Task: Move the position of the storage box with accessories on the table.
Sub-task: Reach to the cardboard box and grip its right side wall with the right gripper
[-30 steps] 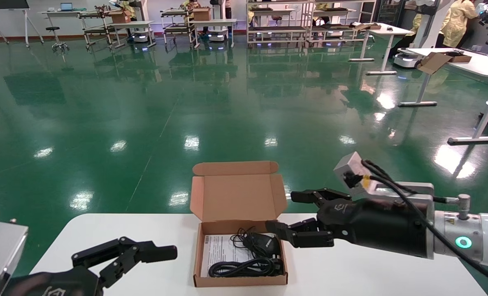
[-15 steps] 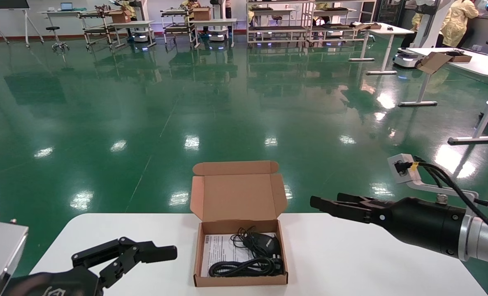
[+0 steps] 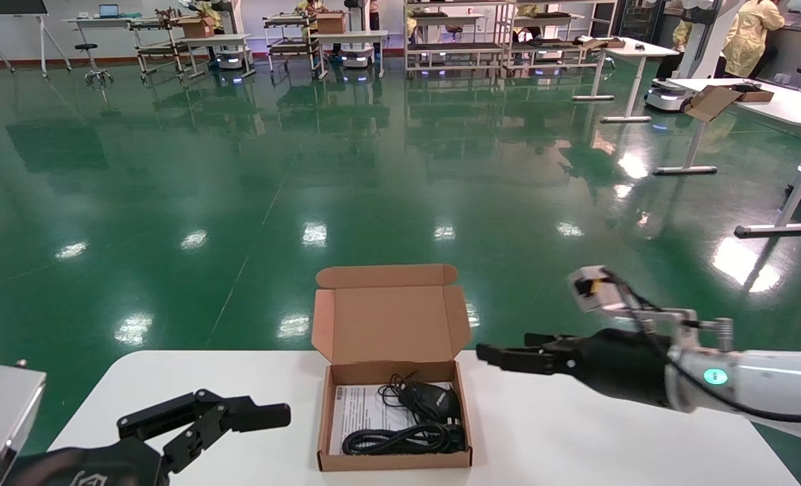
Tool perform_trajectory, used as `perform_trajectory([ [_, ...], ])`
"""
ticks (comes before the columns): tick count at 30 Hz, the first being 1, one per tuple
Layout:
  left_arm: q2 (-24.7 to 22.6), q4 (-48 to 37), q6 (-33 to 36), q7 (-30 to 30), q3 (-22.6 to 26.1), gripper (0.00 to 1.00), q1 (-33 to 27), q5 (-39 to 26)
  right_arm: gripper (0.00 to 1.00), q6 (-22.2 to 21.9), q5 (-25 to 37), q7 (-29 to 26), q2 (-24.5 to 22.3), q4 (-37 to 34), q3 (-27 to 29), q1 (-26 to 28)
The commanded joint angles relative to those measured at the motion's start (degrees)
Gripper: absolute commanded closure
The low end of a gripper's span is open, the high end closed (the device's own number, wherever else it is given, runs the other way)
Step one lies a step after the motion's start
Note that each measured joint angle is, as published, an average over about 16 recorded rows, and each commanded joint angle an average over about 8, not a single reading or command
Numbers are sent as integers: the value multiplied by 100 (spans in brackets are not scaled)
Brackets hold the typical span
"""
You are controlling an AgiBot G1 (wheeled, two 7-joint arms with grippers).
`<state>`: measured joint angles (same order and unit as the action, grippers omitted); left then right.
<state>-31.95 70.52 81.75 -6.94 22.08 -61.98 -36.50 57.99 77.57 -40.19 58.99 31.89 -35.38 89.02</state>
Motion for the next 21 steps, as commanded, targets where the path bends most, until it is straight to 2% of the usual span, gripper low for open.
perform_trajectory([
  [1, 0, 0, 0, 0, 0, 0, 0, 0, 0, -47, 188, 4, 179, -224, -121, 144],
  [13, 0, 0, 0, 0, 0, 0, 0, 0, 0, -620, 474, 636, 1188, -1784, -292, 422],
  [21, 0, 0, 0, 0, 0, 0, 0, 0, 0, -1060, 516, 990, 1665, -2486, -313, 455],
])
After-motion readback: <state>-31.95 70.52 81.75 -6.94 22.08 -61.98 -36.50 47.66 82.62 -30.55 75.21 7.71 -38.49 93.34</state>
